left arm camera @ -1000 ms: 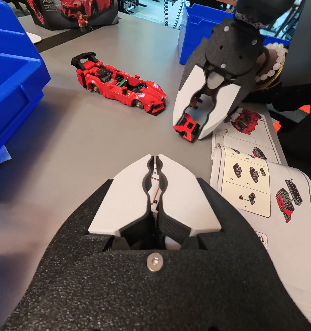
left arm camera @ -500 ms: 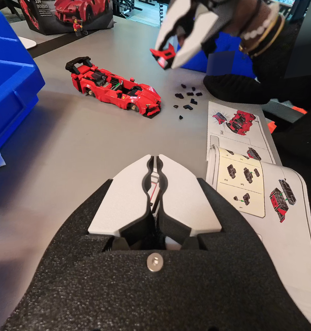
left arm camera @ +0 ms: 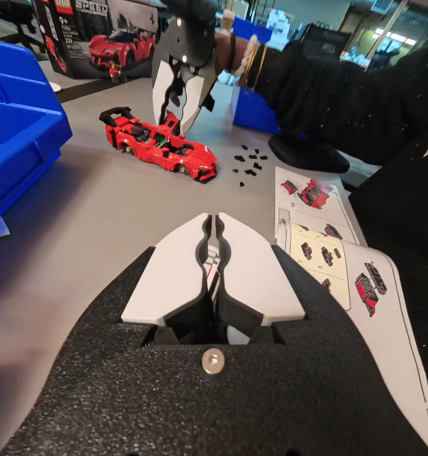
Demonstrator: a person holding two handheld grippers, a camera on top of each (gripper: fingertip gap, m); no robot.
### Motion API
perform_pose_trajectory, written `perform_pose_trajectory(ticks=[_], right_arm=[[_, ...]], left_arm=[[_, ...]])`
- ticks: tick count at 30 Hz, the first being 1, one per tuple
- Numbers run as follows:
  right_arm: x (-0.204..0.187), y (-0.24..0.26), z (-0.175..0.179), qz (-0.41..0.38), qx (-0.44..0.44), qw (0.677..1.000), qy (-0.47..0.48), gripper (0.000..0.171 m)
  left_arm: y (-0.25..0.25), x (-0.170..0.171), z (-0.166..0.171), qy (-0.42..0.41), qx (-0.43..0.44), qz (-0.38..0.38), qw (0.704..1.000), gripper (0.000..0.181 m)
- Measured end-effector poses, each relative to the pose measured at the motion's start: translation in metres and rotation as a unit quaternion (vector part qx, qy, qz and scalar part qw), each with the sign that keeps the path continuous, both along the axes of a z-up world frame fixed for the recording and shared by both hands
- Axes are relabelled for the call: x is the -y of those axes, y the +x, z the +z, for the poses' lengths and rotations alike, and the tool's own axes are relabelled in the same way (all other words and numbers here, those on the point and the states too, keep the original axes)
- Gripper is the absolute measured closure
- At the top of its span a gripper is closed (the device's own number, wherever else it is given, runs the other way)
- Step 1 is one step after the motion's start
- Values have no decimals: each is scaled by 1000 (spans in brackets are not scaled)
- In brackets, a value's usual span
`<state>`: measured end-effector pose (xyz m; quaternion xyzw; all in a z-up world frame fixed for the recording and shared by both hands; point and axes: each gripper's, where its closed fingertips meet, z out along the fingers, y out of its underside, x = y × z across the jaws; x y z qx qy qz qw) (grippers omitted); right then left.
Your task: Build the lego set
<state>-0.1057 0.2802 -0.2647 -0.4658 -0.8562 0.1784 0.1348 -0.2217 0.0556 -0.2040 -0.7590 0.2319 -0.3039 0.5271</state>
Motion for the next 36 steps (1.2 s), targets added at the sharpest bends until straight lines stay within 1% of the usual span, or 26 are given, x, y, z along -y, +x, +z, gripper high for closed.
perform_pose_trajectory(ticks=[2, 5, 8, 10, 13, 15, 16, 18, 19, 21, 22, 26, 28, 30, 32, 36], right_arm=[[-1, 0, -3, 2, 5, 1000, -4, 134], [-5, 5, -11, -3, 23, 1000, 4, 134], [-7, 5, -10, -17, 15, 1000, 10, 131], [-7, 3, 0, -41, -5, 999, 5, 123], [4, -5, 34, -81, -72, 994, 8, 118], [23, -8, 62, -98, -128, 987, 8, 118], [39, -10, 76, -97, -158, 983, -5, 122], [78, -8, 92, -82, -203, 975, -36, 137], [97, -4, 95, -70, -216, 973, -51, 148], [127, 6, 94, -57, -234, 968, -71, 168], [137, 11, 92, -59, -238, 967, -75, 170], [153, 37, 74, -88, -230, 965, -86, 169], [154, 47, 66, -109, -225, 963, -100, 168], [149, 54, 61, -134, -229, 959, -103, 167], [147, 58, 58, -149, -233, 954, -117, 167], [139, 60, 48, -169, -233, 949, -129, 166]], left_arm=[[-1, 0, 3, 1, 14, 1, 1000, 179], [-2, -1, 0, -1, 8, 4, 1000, 178], [-2, -1, -3, -6, 3, 4, 1000, 178], [-3, -2, -4, -7, 1, 8, 1000, 178], [-9, -4, -6, -6, -6, 25, 1000, 178], [-19, -8, -8, -6, -25, 55, 998, 178], [-25, -10, -11, -8, -40, 70, 997, 178], [-28, -8, -17, -19, -61, 71, 995, 178], [-26, -6, -20, -26, -67, 64, 995, 178], [-21, -3, -27, -41, -88, 43, 994, 177], [-17, 0, -32, -49, -102, 28, 993, 177], [-5, 8, -50, -87, -149, -13, 985, 177], [-3, 10, -59, -107, -171, -26, 979, 176], [-5, 9, -69, -135, -194, -23, 971, 177], [-6, 1, -70, -143, -199, -14, 969, 180], [-19, -30, -70, -153, -205, 24, 966, 181]])
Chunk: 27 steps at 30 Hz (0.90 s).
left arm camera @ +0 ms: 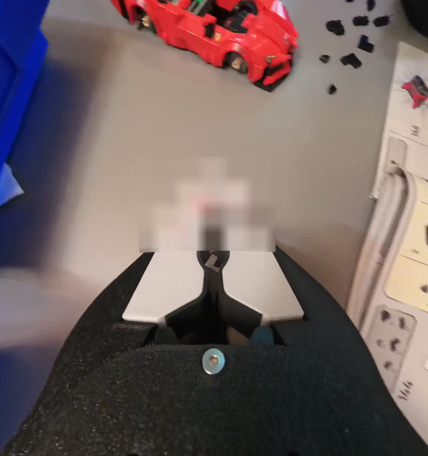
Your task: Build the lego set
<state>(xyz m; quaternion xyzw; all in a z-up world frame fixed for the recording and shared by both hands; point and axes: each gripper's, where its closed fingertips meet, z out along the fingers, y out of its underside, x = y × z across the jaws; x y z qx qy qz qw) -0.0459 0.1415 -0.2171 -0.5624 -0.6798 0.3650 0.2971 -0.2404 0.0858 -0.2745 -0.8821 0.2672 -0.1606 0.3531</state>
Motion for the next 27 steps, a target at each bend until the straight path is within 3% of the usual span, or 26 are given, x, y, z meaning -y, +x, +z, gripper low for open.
perform_pose_trajectory(ticks=[6, 9, 13, 16, 19, 27], right_arm=[[-2, -1, 17, 17, -103, 994, -25, 167], [6, 2, 40, 47, -224, 971, -72, 167], [8, 11, 63, 69, -314, 944, -73, 156], [7, 17, 80, 69, -382, 919, -70, 148], [-5, 20, 92, 31, -419, 903, -89, 126], [-24, 18, 82, -11, -396, 910, -119, 132]], left_arm=[[-22, -32, 1, 17, -35, 32, 999, 173], [-21, -41, 29, 142, -38, 47, 988, 169], [-11, -32, 75, 266, 40, 38, 962, 168], [-9, -25, 85, 270, 127, 32, 954, 172], [-14, -22, 79, 261, 127, 23, 957, 174], [0, -14, 68, 250, 77, -32, 965, 158]])
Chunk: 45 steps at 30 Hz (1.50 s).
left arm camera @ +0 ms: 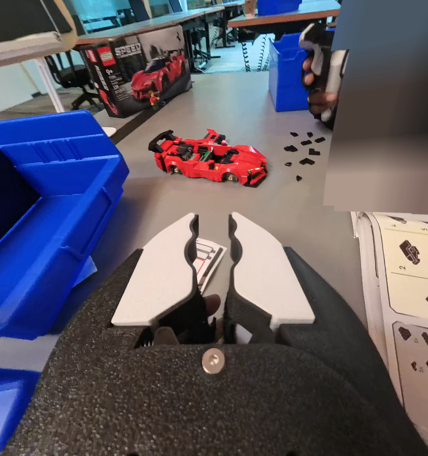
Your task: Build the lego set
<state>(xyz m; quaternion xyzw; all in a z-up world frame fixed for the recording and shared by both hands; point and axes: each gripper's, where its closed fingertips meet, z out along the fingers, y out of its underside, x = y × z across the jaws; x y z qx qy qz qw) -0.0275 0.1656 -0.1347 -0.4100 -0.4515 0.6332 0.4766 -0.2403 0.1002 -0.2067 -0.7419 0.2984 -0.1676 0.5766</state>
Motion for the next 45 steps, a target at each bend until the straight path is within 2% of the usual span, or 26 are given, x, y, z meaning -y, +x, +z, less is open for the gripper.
perform_pose_trajectory(ticks=[1, 2, 3, 5, 8, 10, 11, 12, 15, 18, 21, 23, 26, 28, 31, 35, 41, 43, 44, 45], right_arm=[[0, -1, -3, 2, 10, 1000, 4, 143], [2, -1, -8, 8, 24, 1000, 11, 163], [5, -3, -14, 20, 45, 999, 15, 171], [12, -6, -22, 42, 83, 996, 13, 171], [15, -10, -25, 46, 91, 995, 21, 171], [13, -10, -25, 38, 87, 995, 15, 158], [11, -10, -25, 36, 88, 995, 11, 160], [12, -9, -25, 37, 90, 995, 12, 171], [10, -7, -22, 32, 90, 995, 16, 171], [12, -6, -20, 32, 94, 995, 11, 156], [10, -7, -15, 26, 138, 990, -13, 143], [0, -5, -21, -23, 226, 974, -17, 139], [-2, 13, -37, -70, 364, 929, 12, 131], [-5, 28, -54, -95, 440, 892, 32, 137], [-3, 32, -91, -85, 528, 845, 27, 143], [-14, 23, -133, -104, 610, 786, 15, 129], [-15, 11, -141, -119, 612, 781, 7, 133], [-18, 12, -143, -133, 620, 773, 30, 141], [-18, 11, -143, -130, 620, 772, 47, 153], [-14, 8, -143, -112, 617, 777, 58, 156]], left_arm=[[2, 0, -3, -3, -7, -5, 1000, 155], [4, 1, -5, -6, -14, -8, 1000, 153], [5, 1, -7, -11, -19, -9, 1000, 151], [6, 2, -10, -26, -17, -12, 999, 151], [7, 3, -9, -47, 4, -12, 999, 157], [6, 4, -10, -54, 11, -14, 998, 176], [5, 5, -10, -58, 14, -14, 998, 181], [4, 4, -10, -62, 17, -12, 998, 181], [3, 4, -13, -67, 19, -14, 997, 181], [2, 2, -16, -67, 6, -3, 998, 181], [5, 2, -17, -66, -3, -8, 998, 178], [4, 2, -16, -64, 4, -9, 998, 177], [0, 0, -9, -44, 19, 1, 999, 177], [-2, 0, -4, -30, 28, 5, 999, 177], [-3, 0, 0, -20, 42, 4, 999, 177], [-1, 0, 0, -16, 37, 3, 999, 177], [0, 0, 1, -12, 38, 0, 999, 176], [0, 1, 1, -12, 37, -3, 999, 176], [1, 1, 2, -11, 38, -5, 999, 176], [2, 1, 2, -11, 38, -9, 999, 176]])
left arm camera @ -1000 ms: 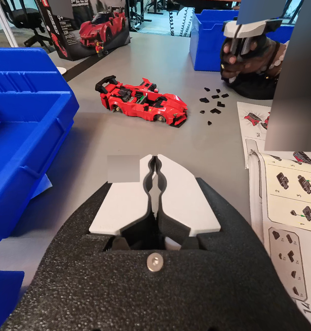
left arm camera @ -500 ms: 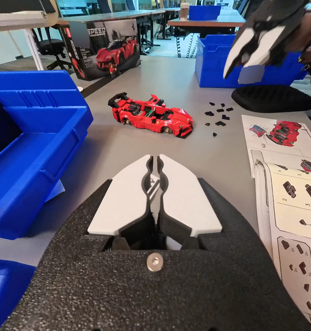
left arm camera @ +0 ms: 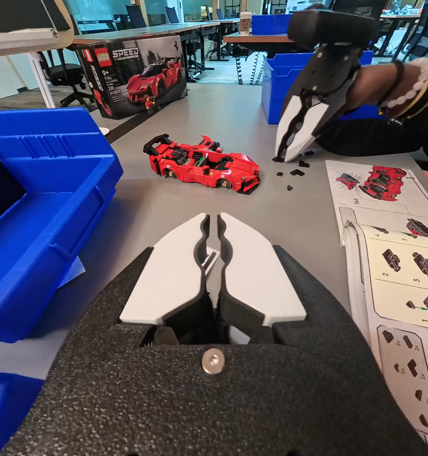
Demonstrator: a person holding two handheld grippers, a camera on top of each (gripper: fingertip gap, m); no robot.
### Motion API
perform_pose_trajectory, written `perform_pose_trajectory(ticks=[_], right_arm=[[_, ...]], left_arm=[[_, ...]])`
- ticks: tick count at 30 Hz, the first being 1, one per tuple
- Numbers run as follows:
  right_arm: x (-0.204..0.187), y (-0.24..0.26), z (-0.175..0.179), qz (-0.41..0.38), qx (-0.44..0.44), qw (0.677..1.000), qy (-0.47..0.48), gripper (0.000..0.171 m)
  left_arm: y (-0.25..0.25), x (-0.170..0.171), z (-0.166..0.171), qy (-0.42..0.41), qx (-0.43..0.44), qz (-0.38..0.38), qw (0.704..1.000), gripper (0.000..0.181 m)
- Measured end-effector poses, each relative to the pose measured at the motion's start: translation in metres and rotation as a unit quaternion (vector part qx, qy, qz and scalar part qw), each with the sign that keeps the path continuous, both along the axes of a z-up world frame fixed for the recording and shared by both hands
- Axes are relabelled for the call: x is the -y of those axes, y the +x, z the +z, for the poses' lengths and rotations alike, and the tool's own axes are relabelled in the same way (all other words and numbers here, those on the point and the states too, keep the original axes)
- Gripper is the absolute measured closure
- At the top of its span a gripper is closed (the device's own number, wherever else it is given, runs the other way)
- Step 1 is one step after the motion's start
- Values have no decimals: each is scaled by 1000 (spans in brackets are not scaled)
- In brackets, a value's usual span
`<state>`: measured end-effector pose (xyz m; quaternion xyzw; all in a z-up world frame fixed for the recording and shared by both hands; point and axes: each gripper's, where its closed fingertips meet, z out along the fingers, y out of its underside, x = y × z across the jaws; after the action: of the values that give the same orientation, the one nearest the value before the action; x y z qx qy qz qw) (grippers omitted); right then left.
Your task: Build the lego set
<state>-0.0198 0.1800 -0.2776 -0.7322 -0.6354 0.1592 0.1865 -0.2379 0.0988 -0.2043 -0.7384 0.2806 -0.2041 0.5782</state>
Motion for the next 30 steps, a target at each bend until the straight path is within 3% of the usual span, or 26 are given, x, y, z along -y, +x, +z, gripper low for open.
perform_pose_trajectory(ticks=[5, 9, 11, 15, 21, 30], right_arm=[[24, -28, 12, 166, -14, 986, -6, 156], [85, -79, 30, 383, -67, 921, -19, 155], [96, -92, 17, 440, -29, 897, -23, 155], [102, -107, 3, 486, 6, 873, -27, 155], [105, -106, 2, 512, 15, 859, -22, 153], [99, -109, 11, 498, -18, 867, -17, 137]], left_arm=[[14, 8, 2, -10, 3, -42, 999, 174], [39, 22, -6, -41, -11, -113, 993, 170], [50, 29, -15, -64, -35, -143, 987, 166], [54, 37, -33, -104, -67, -167, 978, 162], [52, 36, -31, -103, -58, -163, 980, 162], [54, 36, -34, -106, -70, -165, 978, 161]])
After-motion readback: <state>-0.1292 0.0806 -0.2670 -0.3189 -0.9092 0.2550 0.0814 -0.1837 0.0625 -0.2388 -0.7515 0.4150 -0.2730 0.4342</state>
